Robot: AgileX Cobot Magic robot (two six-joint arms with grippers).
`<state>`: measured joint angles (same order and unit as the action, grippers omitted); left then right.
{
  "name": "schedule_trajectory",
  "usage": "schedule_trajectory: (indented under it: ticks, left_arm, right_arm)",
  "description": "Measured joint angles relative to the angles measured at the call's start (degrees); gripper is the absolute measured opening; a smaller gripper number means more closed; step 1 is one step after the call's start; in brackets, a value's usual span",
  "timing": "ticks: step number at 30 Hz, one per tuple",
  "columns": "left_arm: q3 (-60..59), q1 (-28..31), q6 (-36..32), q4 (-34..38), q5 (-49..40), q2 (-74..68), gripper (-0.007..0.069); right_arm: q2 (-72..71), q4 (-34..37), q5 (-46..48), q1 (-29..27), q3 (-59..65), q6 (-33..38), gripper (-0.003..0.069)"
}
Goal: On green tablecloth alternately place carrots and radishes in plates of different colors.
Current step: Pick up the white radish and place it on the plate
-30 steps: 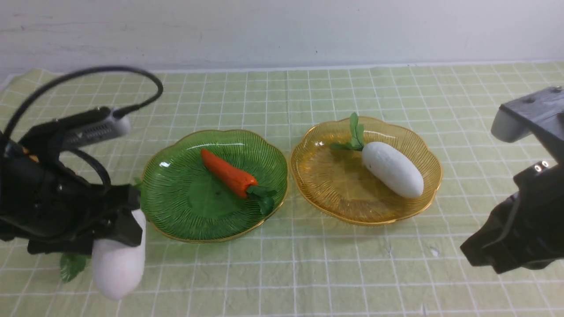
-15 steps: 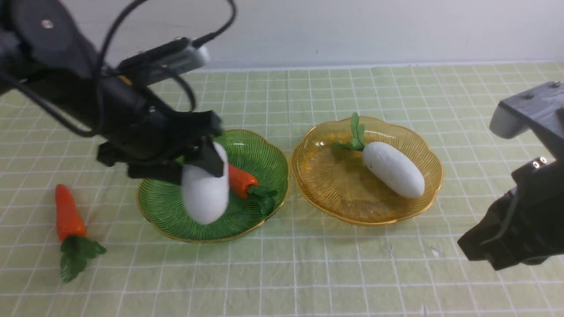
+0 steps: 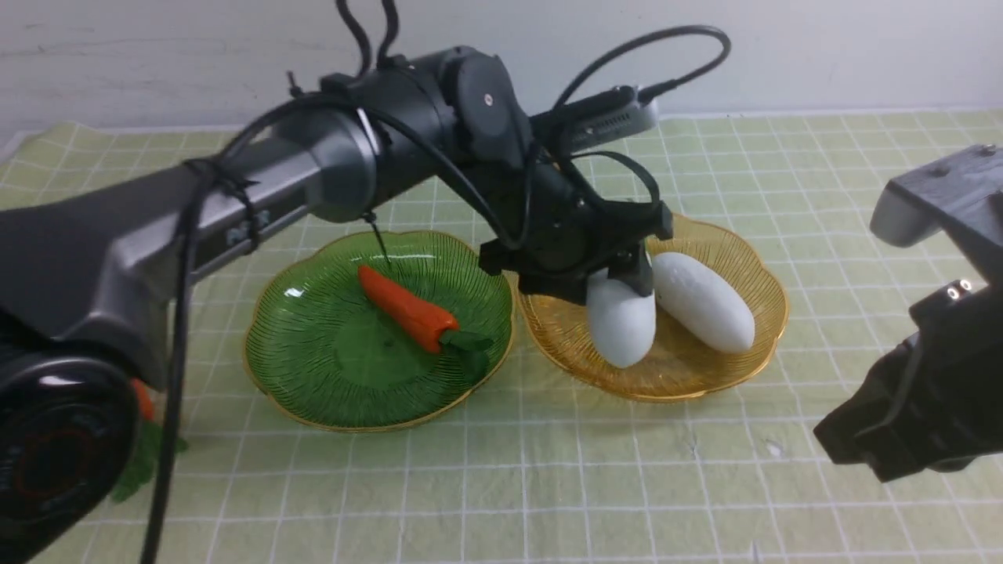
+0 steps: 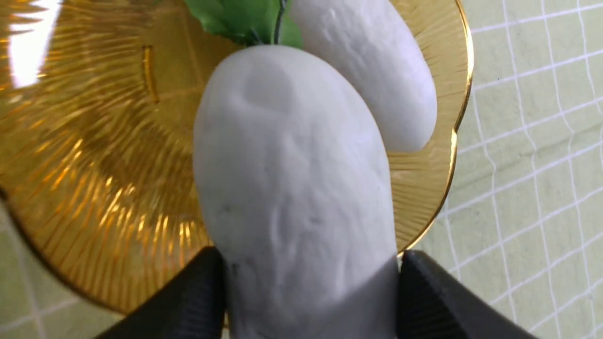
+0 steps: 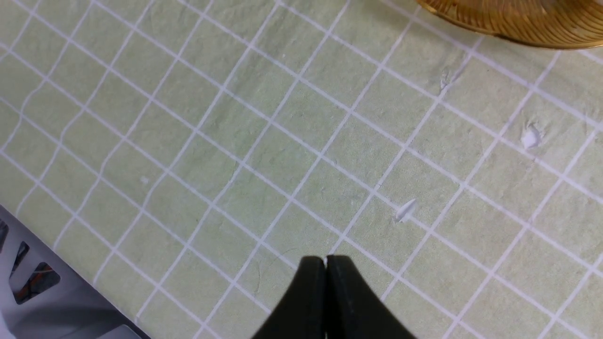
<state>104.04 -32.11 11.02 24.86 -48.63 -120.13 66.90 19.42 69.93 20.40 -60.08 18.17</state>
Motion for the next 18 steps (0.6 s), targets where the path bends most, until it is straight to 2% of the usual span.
schedule_trajectory:
  ticks: [4, 11, 15, 18]
  left_arm:
    - [2.3, 0.0, 0.0, 2.7, 0.9, -3.1, 0.0437]
    - [2.5, 0.3, 0.0, 2.9, 3.3, -3.4, 0.0500]
    - [2.5, 1.4, 0.0, 3.2, 3.2, -3.2, 0.0500]
    - [2.5, 4.4, -0.1, 3.2, -0.4, -1.4, 0.0496]
  right_arm:
    - [0.0, -0.1, 0.0, 0.0, 0.0, 0.0, -0.0012]
    - [0.0, -0.1, -0.2, 0.0, 1.3, 0.0, -0.0012]
    - [0.0, -0.1, -0.6, 0.0, 3.3, 0.2, -0.0012]
    - [0.0, -0.1, -1.4, 0.0, 4.5, 0.8, -0.0012]
